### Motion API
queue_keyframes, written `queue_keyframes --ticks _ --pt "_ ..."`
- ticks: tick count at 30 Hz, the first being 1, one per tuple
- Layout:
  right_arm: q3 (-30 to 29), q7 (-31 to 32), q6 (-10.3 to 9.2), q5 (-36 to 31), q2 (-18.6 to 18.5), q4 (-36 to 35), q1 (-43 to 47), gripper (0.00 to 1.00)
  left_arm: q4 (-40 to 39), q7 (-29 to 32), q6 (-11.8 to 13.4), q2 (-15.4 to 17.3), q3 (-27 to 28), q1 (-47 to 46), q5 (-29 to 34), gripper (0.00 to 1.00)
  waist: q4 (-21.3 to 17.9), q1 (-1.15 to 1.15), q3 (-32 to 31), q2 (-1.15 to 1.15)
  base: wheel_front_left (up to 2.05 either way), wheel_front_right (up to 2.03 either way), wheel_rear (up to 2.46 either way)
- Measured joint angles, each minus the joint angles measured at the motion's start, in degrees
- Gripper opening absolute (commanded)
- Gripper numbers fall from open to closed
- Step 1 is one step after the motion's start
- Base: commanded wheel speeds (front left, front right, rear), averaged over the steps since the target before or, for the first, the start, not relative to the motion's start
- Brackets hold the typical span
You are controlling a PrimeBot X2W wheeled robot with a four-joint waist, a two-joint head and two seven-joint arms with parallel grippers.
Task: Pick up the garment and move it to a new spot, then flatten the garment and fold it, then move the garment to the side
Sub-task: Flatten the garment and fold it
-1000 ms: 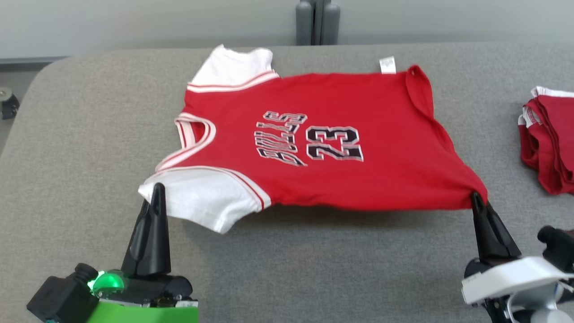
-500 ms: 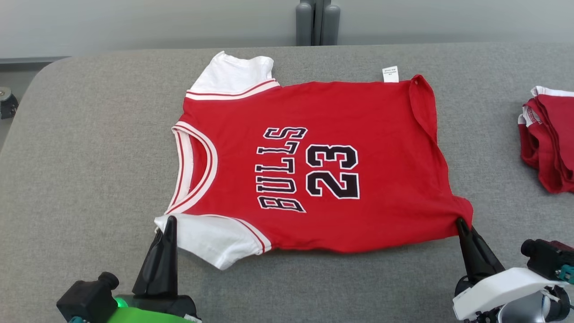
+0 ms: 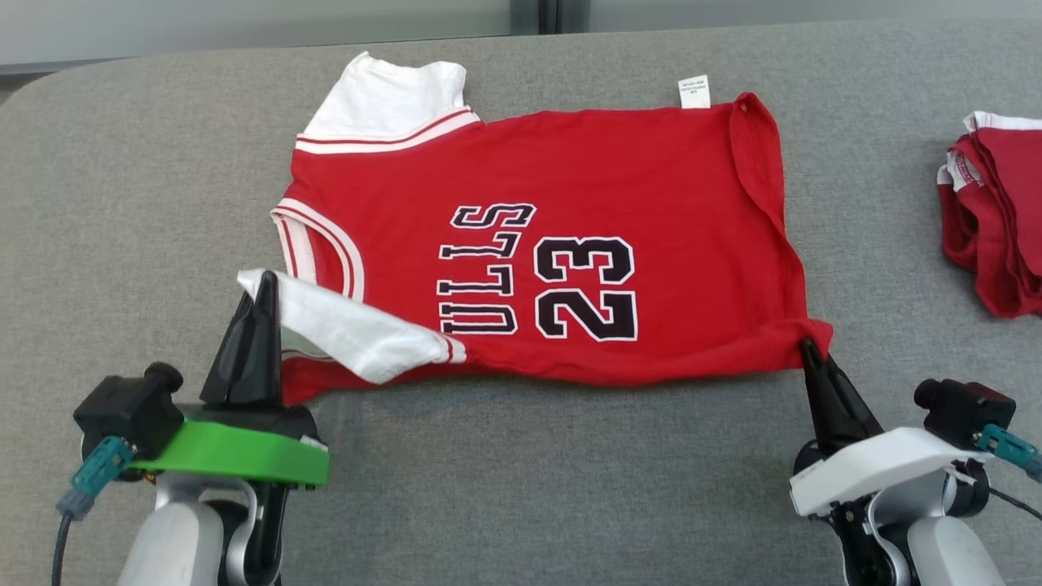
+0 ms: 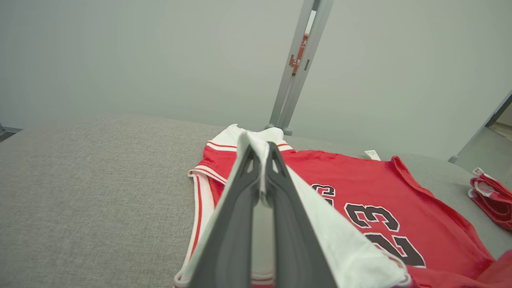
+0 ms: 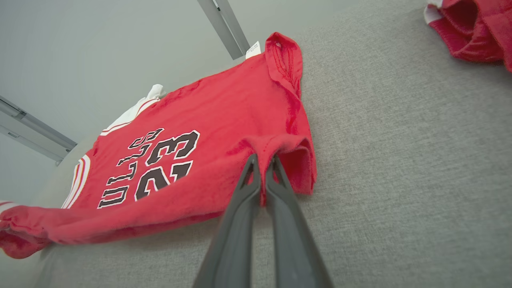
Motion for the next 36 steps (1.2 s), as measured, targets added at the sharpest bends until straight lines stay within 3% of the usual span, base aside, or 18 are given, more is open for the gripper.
queue_keyframes --ticks 10,26,27,28,29,30,36 --pt "1.2 -3.1 0.00 -1.4 0.0 7.6 -10.0 0.00 15.9 -3.4 -2.0 0.1 -0.5 -14.4 0.0 0.00 -2.7 0.00 3.7 0.00 0.00 0.00 0.00" --pt "4.9 -6.8 0.00 -1.1 0.0 14.8 -17.1 0.00 30.9 -6.2 -3.4 -0.7 -3.1 -25.0 0.4 0.00 -4.7 0.00 6.6 0.00 0.00 0.00 0.00" --pt "5.0 -7.0 0.00 -1.1 0.0 15.1 -17.2 0.17 31.6 -6.3 -3.4 -0.8 -3.4 -25.7 0.8 0.00 -4.7 0.00 6.6 0.00 0.00 0.00 0.00" --pt "5.0 -7.1 0.00 -1.1 0.0 15.2 -17.4 0.44 32.0 -6.4 -3.4 -0.8 -3.6 -26.2 1.2 0.00 -4.6 0.00 6.6 0.00 0.00 0.00 0.00" --pt "5.0 -7.3 0.00 -1.1 0.0 15.4 -17.6 0.94 32.6 -6.4 -3.5 -0.8 -3.9 -27.0 1.5 0.36 -4.6 0.00 6.7 0.00 0.00 0.00 0.00" --pt "5.1 -7.4 0.00 -1.1 0.0 15.5 -17.9 1.00 32.9 -6.4 -3.6 -0.8 -4.0 -27.6 2.1 1.00 -4.5 0.01 6.7 0.00 0.00 0.00 0.00" --pt "4.8 -8.2 0.00 -1.5 0.0 15.5 -18.1 1.00 31.4 -6.7 -3.7 -1.9 -3.8 -29.2 2.6 1.00 -4.1 0.00 6.1 0.00 0.00 0.00 0.00"
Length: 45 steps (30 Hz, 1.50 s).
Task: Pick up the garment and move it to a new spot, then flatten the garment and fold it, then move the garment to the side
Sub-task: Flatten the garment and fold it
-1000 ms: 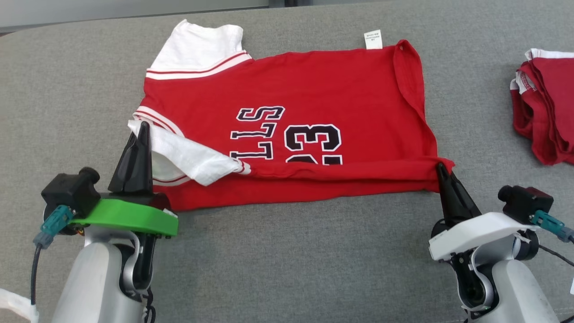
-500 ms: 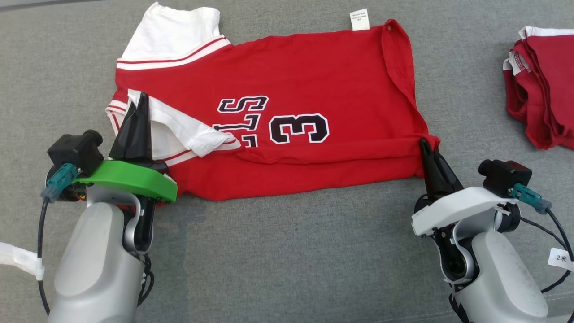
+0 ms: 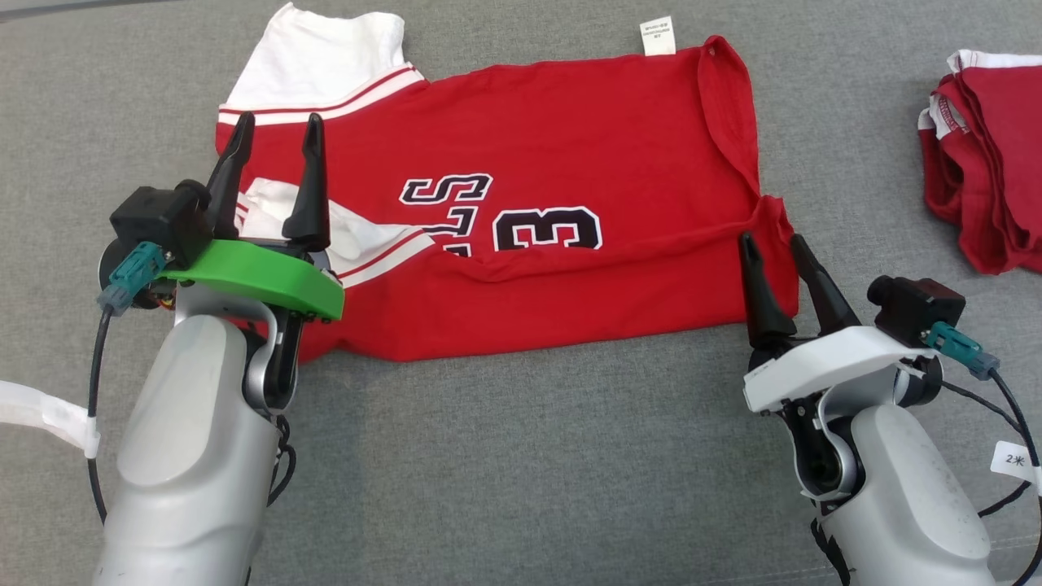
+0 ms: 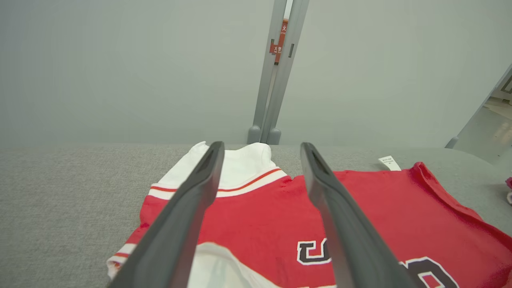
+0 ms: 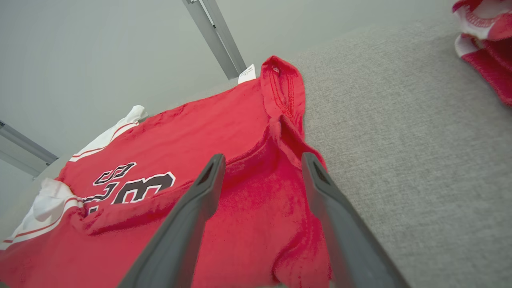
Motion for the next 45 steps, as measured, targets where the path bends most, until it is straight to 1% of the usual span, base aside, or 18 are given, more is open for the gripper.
queue_keyframes --ticks 4,9,13,15,19,23,25,29,30,34,35,36,37,38,39,40,45 --pt "-1.4 -1.3 0.00 -0.1 0.0 -1.7 0.3 1.00 -4.3 -0.1 -0.2 -1.0 1.0 1.8 -0.1 1.00 0.5 0.00 -0.9 0.00 0.00 0.00 0.00" --pt "-4.4 -2.3 0.00 -1.3 0.0 -5.4 3.0 1.00 -9.2 -0.1 -0.2 -1.0 2.4 8.5 -1.1 1.00 1.1 0.00 -2.5 0.00 0.00 0.00 0.00" --pt "-6.6 -1.6 0.00 -4.2 0.0 -8.6 6.1 1.00 -10.7 -0.1 -0.2 0.6 3.3 14.5 -2.0 1.00 1.8 0.00 -4.1 0.00 0.00 0.00 0.00" --pt "-7.3 -0.7 0.00 -5.1 0.0 -10.0 7.4 1.00 -11.4 1.3 0.1 1.6 3.6 16.7 -2.2 1.00 2.2 0.00 -4.9 0.00 0.00 0.00 0.00" --pt "-7.6 1.0 0.00 -5.7 0.0 -12.7 9.6 1.00 -13.4 6.7 1.9 4.0 4.7 20.0 -3.2 1.00 2.9 0.00 -6.4 0.00 0.00 0.00 0.00" --pt "-6.7 2.5 0.00 -5.8 0.0 -14.5 10.6 1.00 -14.0 15.5 4.3 4.9 5.6 22.1 -5.7 1.00 3.3 0.00 -7.1 0.00 0.00 0.00 0.00" --pt "-6.3 2.9 0.00 -5.7 0.0 -15.1 11.0 1.00 -13.8 20.0 4.9 5.5 5.3 22.7 -6.7 1.00 3.1 0.00 -7.0 0.00 0.00 0.00 0.00" --pt "-5.8 3.4 0.00 -5.6 0.0 -15.9 11.0 1.00 -13.4 25.1 6.8 5.3 5.5 22.9 -8.4 1.00 2.5 0.00 -6.6 0.00 0.00 0.00 0.00" --pt "-5.8 3.6 0.00 -5.6 0.0 -16.1 11.0 1.00 -12.7 27.3 8.3 5.4 5.6 22.9 -8.6 1.00 2.1 0.00 -6.3 0.00 0.00 0.00 0.00" --pt "-5.7 3.8 0.00 -5.7 0.0 -16.2 10.9 1.00 -12.2 30.5 10.3 5.7 5.8 23.0 -8.7 0.99 1.1 0.00 -5.7 0.00 0.00 0.00 0.00" --pt "-5.7 3.8 0.00 -5.7 0.0 -16.2 10.9 1.00 -12.2 31.1 10.5 5.9 5.7 23.1 -8.7 0.92 0.9 0.00 -5.7 0.00 0.00 0.00 0.00" --pt "-5.8 3.8 0.00 -5.7 0.0 -16.1 10.9 1.00 -12.4 31.6 10.5 5.9 5.8 23.3 -9.0 0.78 0.7 0.00 -5.5 0.00 0.00 0.00 0.00" --pt "-5.8 3.8 0.00 -5.7 0.0 -15.9 11.0 1.00 -12.7 32.0 10.5 5.9 6.0 23.4 -9.7 0.47 0.5 0.00 -5.4 0.00 0.00 0.00 0.00" --pt "-5.9 3.9 0.00 -5.7 0.0 -15.7 11.0 1.00 -13.0 32.3 10.5 5.9 6.0 23.7 -10.0 0.40 0.3 0.00 -5.4 0.00 0.00 0.00 0.00" --pt "-6.1 4.3 0.00 -5.7 0.0 -15.2 11.0 1.00 -13.4 32.6 10.5 5.9 6.2 23.9 -10.4 0.18 0.2 0.00 -5.3 0.00 0.00 0.00 0.00" --pt "-6.4 4.8 0.00 -5.7 0.0 -14.4 11.0 1.00 -13.8 32.6 10.5 5.9 6.3 24.1 -10.9 0.00 0.0 0.00 -5.3 0.00 0.00 0.00 0.00" --pt "-7.4 7.4 0.00 -6.5 0.0 -9.9 10.7 1.00 -16.1 33.9 10.4 5.9 6.3 25.3 -11.7 0.00 0.1 0.00 -5.2 0.00 0.00 0.00 0.00"
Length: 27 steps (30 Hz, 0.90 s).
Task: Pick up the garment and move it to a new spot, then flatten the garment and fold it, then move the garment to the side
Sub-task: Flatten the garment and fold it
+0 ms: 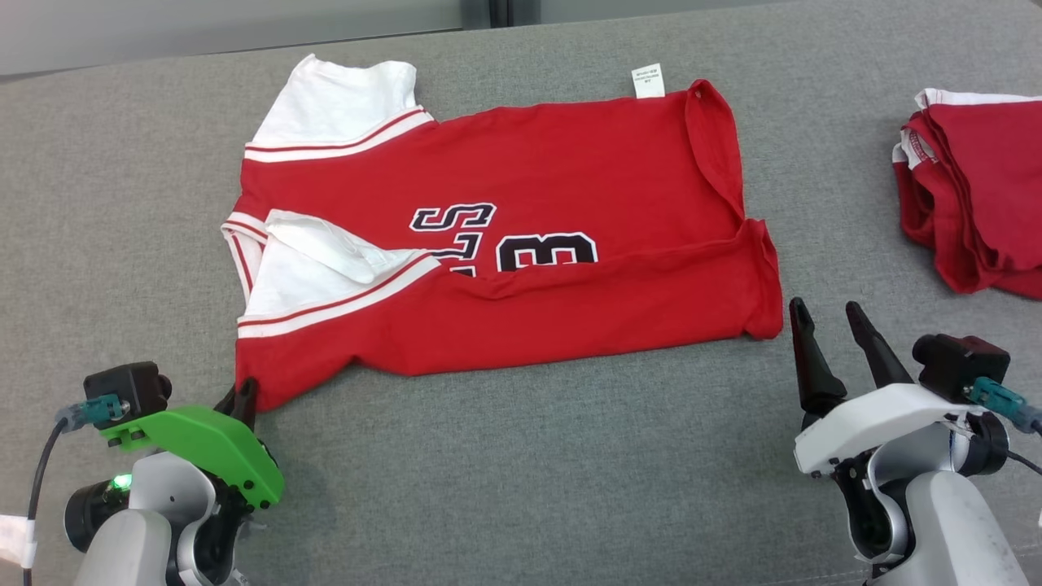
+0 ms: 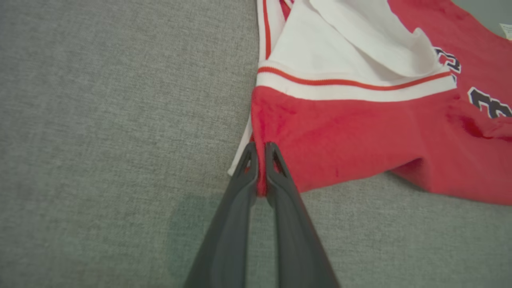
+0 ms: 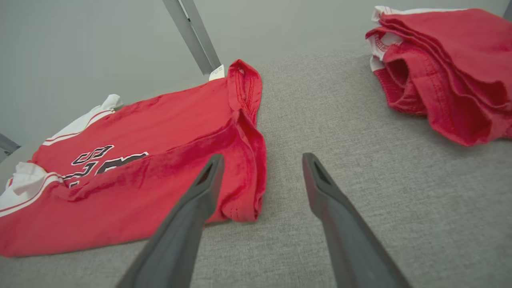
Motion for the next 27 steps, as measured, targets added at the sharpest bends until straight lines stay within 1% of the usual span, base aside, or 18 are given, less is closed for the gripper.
queue_keyframes --ticks 10,16,20,21,22,23,24,25,27 --pt "1.2 3.3 0.00 -0.6 0.0 9.3 -4.3 1.00 -5.4 -1.2 0.0 0.1 -0.1 0.4 0.0 0.00 1.7 0.00 -0.2 0.00 0.00 0.00 0.00" --pt "0.3 3.6 0.00 -1.0 0.0 17.3 -8.3 1.00 -7.0 -1.8 0.1 0.1 -0.5 0.7 0.1 0.00 2.6 0.00 -0.5 0.00 0.00 0.00 0.00" --pt "1.8 4.7 0.00 -0.8 -0.1 21.9 -10.8 1.00 -7.4 -2.1 0.1 0.2 -0.3 1.0 0.1 0.00 2.7 0.00 -0.8 0.00 0.00 0.00 0.00" --pt "2.1 4.9 0.00 -0.6 -0.1 22.5 -11.2 0.77 -7.4 -2.2 0.2 0.3 -0.3 1.0 0.1 0.00 2.7 0.00 -0.9 0.00 0.00 0.00 0.00" --pt "2.5 5.0 0.00 -0.5 -0.1 23.6 -11.8 0.48 -7.4 -2.3 0.2 0.4 -0.2 1.1 0.1 0.00 2.7 0.00 -1.1 0.00 0.00 0.00 0.00" --pt "2.6 5.1 0.00 -0.5 -0.1 24.3 -12.2 0.42 -7.4 -2.3 0.2 0.4 -0.2 1.1 0.1 0.00 2.6 0.00 -1.3 0.00 0.00 0.00 0.00" --pt "2.7 5.1 0.00 -0.5 -0.1 24.9 -12.6 0.18 -7.4 -2.3 0.2 0.5 -0.2 1.2 0.1 0.00 2.6 0.00 -1.4 0.00 0.00 0.00 0.00" --pt "2.7 5.2 0.00 -0.5 -0.1 25.5 -13.1 0.00 -7.4 -2.4 0.2 0.5 -0.2 1.2 0.1 0.00 2.6 0.00 -1.6 0.00 0.00 0.00 0.00" --pt "2.8 4.9 0.00 -0.3 -0.1 26.0 -13.5 0.00 -7.4 -2.4 0.2 0.6 -0.2 1.2 0.0 0.00 2.5 0.00 -1.9 0.00 0.00 0.00 0.00"
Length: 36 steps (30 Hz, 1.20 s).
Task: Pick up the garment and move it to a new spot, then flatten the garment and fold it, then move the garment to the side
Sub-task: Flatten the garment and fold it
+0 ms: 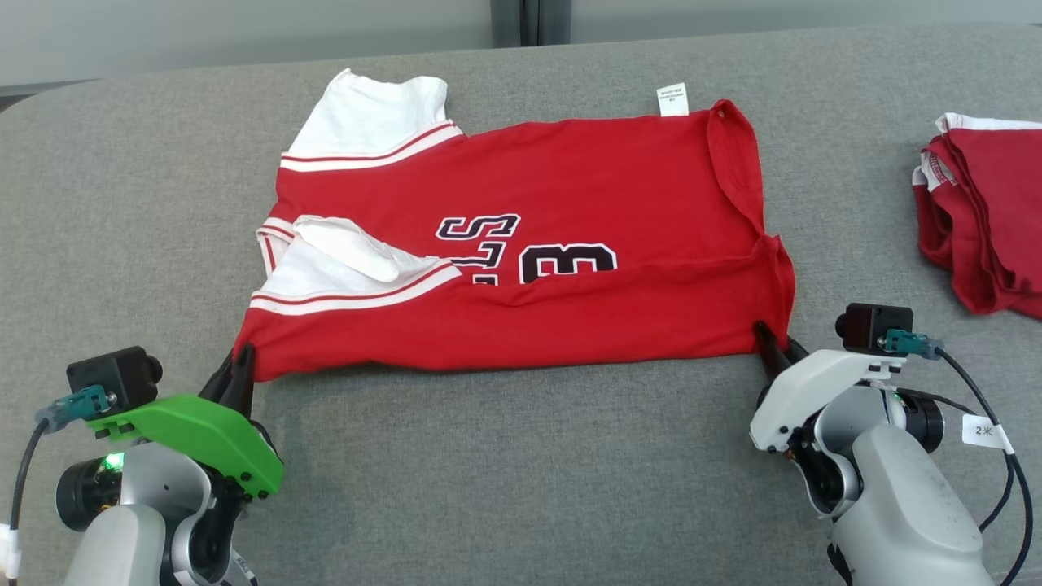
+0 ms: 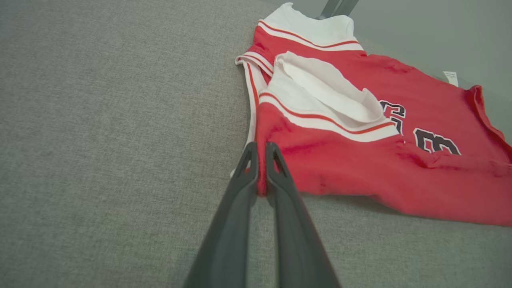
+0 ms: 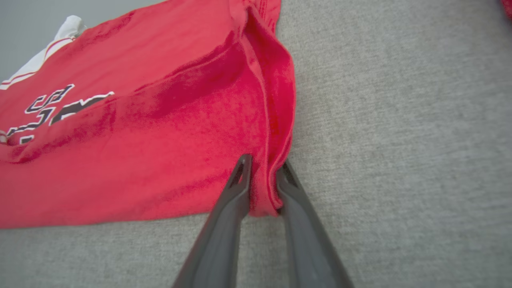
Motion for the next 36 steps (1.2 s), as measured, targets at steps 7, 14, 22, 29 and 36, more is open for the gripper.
queue_keyframes --ticks 7,14,22,29,36 --pt "-2.0 -0.6 0.00 1.4 0.2 -4.4 1.0 0.00 -3.6 0.0 -0.5 1.4 -0.2 1.2 0.1 0.00 -0.3 0.00 -2.0 0.00 0.00 0.00 0.00" --pt "-4.4 5.8 0.00 3.7 0.1 -21.2 13.2 0.00 -14.6 2.3 0.8 2.7 -1.0 8.2 0.5 0.00 -0.6 0.00 -3.7 0.00 0.00 0.00 0.00" --pt "-6.0 10.5 0.00 6.1 0.1 -32.6 26.9 0.00 -19.3 2.7 3.9 1.0 -1.8 19.4 0.0 0.00 -1.1 0.00 -3.4 0.00 0.00 0.00 0.00" --pt "-6.9 10.6 0.00 5.9 0.1 -34.1 29.2 1.00 -16.0 1.6 4.8 -0.5 -3.1 21.7 0.4 0.87 -1.5 0.00 -2.6 0.00 0.00 0.00 0.00" --pt "-9.5 9.0 0.00 5.5 0.1 -36.3 29.5 1.00 -15.9 2.2 4.7 3.0 -2.2 17.5 2.6 1.00 -2.3 0.00 -0.7 0.00 0.00 0.00 0.00"
